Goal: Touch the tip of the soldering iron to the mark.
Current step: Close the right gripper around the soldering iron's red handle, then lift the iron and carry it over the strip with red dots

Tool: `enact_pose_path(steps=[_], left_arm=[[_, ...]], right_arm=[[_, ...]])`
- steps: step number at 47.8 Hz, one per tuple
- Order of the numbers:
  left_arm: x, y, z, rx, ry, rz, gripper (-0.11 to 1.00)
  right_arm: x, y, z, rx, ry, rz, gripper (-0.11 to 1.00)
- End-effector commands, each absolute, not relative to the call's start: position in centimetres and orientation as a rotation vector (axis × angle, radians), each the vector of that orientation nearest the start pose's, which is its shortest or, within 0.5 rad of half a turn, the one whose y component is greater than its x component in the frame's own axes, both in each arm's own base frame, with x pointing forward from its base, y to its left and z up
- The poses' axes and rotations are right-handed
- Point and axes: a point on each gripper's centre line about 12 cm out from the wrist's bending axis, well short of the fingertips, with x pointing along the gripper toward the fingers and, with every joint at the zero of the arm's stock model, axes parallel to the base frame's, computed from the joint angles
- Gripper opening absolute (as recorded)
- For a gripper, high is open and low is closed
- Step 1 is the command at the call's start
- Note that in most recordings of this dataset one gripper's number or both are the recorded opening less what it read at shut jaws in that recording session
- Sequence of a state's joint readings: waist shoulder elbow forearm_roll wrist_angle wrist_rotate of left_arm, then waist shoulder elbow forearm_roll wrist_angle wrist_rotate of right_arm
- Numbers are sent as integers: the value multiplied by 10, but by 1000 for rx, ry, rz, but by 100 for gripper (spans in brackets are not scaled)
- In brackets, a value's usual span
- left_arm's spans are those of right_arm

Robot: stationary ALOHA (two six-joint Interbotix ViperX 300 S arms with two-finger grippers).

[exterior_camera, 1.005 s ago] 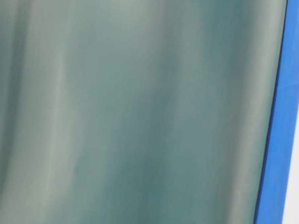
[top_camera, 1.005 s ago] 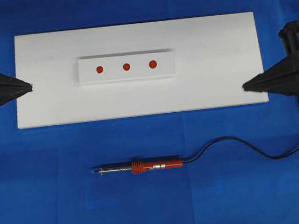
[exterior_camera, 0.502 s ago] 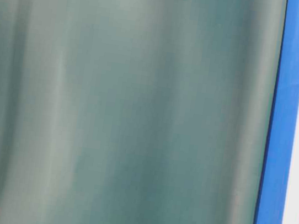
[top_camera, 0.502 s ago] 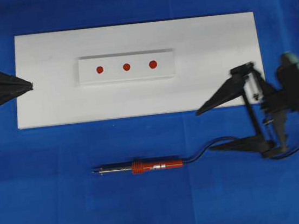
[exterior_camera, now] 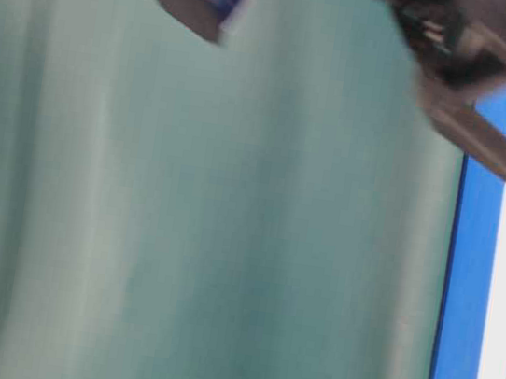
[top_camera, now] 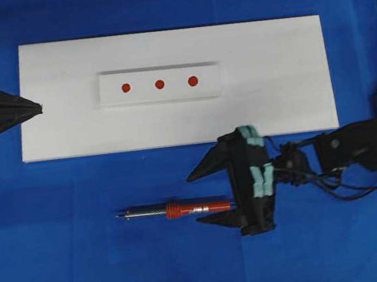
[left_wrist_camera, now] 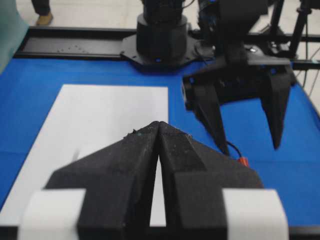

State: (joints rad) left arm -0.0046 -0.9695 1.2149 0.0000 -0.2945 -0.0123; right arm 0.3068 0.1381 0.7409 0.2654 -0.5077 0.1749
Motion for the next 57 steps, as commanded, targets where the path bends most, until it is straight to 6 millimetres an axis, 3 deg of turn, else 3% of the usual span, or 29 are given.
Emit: enact_pose_path(steps=[1,13,25,29,35,40,57], left_arm=[[196,-1,283,-9,-69,-4,0],[195,-1,279,-11,-57,-4,0],[195,-1,278,-9,-54,-4,0],[195,-1,276,-11,-51,-4,0],[194,0,276,-11,-48,-2,0],[194,-1,276,-11,-48,-4,0],[194,-1,276,-11,-48,-4,0]], right_arm=[[397,114,140,345,372,89,85],[404,128,102,384,421,42,85],[407,131,84,384,456,22,81],[406,131,83,378,459,22,69],[405,129,82,375,462,19,31],[405,129,81,374,462,18,8],[405,128,89,381,448,20,6]])
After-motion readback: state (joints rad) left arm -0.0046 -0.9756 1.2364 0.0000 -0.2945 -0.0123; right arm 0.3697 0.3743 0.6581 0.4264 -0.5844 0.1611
